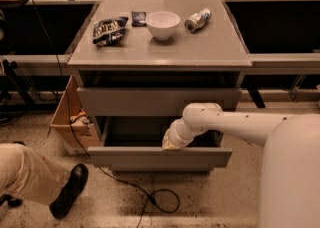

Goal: Close middle drawer

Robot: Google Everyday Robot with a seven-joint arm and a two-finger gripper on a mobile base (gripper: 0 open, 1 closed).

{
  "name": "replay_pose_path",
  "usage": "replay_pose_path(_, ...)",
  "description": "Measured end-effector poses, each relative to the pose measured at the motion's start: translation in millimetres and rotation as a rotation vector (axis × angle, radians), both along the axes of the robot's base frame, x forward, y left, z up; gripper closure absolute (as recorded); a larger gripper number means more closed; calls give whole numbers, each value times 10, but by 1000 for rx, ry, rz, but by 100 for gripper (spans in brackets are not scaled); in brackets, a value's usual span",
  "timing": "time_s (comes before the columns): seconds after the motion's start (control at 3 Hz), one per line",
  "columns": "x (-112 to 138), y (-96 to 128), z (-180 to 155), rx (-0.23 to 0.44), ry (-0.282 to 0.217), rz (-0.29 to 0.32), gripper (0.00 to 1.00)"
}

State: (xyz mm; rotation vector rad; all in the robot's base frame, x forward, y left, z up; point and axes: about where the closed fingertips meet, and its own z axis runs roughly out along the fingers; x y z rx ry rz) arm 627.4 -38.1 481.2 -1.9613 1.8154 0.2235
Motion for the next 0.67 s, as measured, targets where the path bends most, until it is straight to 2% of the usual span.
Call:
replay_pose_path(0.33,39,-59,267,-23,-47,6,100)
replay_pose_path(0.67,-196,-191,507,-5,-67,-35,100)
